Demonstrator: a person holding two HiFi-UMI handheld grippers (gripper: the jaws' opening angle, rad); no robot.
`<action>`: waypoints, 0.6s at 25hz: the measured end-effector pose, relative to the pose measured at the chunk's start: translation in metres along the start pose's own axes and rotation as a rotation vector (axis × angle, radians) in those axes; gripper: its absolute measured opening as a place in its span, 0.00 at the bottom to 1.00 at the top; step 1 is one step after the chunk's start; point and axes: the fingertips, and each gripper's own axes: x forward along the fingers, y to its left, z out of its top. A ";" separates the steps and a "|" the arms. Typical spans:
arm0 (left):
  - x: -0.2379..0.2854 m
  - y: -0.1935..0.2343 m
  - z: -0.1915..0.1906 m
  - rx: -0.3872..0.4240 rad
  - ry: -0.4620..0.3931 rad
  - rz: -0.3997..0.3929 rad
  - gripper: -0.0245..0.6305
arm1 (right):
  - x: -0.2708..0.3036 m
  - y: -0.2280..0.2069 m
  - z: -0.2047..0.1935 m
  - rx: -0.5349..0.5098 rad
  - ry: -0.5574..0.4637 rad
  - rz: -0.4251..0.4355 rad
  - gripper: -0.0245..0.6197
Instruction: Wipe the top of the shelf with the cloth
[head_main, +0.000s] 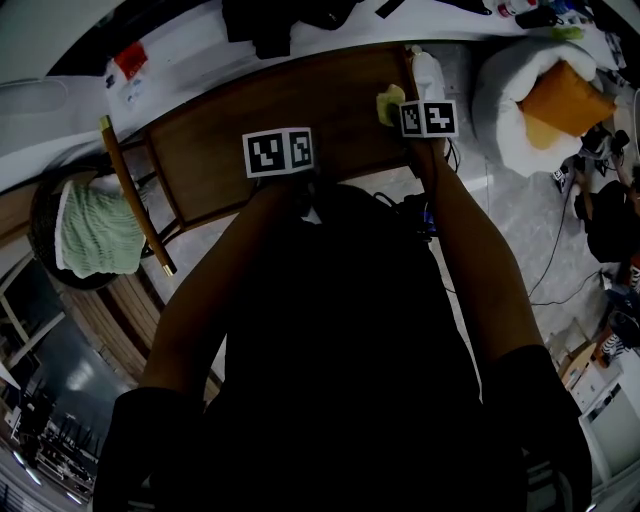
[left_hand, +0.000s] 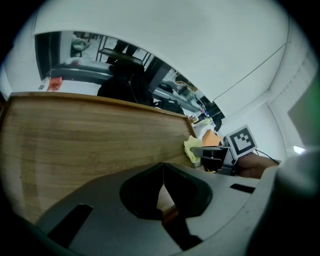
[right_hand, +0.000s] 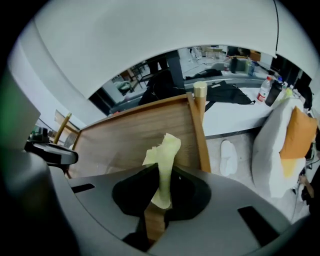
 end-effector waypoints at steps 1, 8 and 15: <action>-0.001 0.000 0.002 0.002 -0.003 0.002 0.06 | -0.002 -0.007 0.001 0.007 0.001 -0.021 0.11; -0.016 0.003 0.009 0.001 -0.036 0.010 0.06 | -0.010 -0.033 0.003 0.152 0.042 -0.109 0.11; -0.045 0.027 0.009 -0.051 -0.088 0.008 0.06 | -0.017 -0.013 0.013 0.121 -0.017 -0.072 0.11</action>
